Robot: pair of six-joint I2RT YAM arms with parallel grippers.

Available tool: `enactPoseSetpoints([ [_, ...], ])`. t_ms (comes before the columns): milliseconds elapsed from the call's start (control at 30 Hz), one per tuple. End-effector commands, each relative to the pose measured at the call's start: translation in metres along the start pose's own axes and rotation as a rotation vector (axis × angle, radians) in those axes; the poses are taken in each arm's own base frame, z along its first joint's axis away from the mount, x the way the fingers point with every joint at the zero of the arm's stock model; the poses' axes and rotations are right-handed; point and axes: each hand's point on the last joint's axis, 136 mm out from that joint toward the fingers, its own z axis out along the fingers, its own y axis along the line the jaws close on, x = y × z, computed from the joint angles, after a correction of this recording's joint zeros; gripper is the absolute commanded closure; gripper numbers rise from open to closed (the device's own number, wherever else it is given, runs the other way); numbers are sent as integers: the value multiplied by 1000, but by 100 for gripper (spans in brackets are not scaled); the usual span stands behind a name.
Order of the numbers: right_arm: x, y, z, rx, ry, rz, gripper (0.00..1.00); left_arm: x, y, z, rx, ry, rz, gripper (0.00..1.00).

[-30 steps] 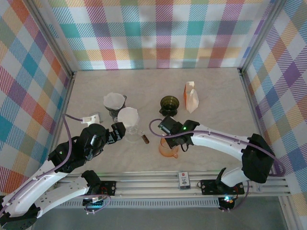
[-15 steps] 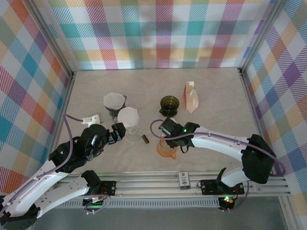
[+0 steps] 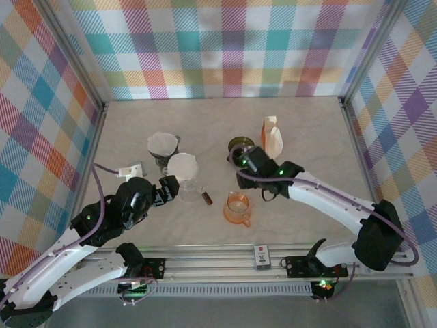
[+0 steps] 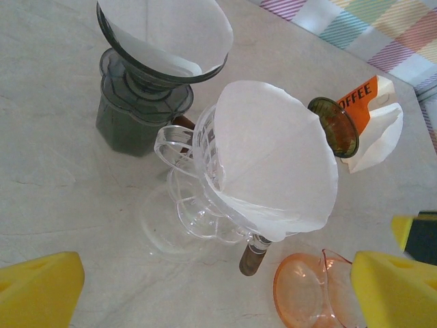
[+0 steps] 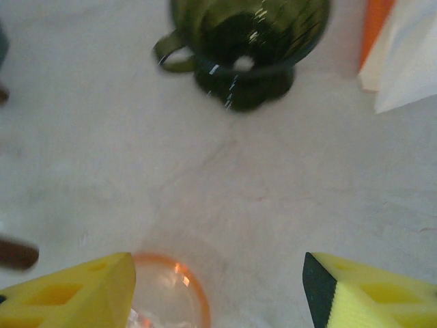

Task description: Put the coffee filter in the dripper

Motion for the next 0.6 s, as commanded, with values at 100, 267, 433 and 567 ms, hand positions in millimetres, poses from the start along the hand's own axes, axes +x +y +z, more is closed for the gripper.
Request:
enactPoseSetpoints([
  [100, -55, -9, 34, -99, -36, 275, 32, -2, 2, 1, -4, -15, -30, 0],
  [267, -73, -27, 74, -46, -20, 394, 32, -2, 3, -1, 1, -16, -34, 0],
  [433, -77, -46, 105, 38, -3, 459, 35, -1, 6, -3, -5, -14, -36, 0],
  [567, -79, -48, 121, 37, 22, 475, 45, -2, 8, -4, -7, -19, -38, 0],
])
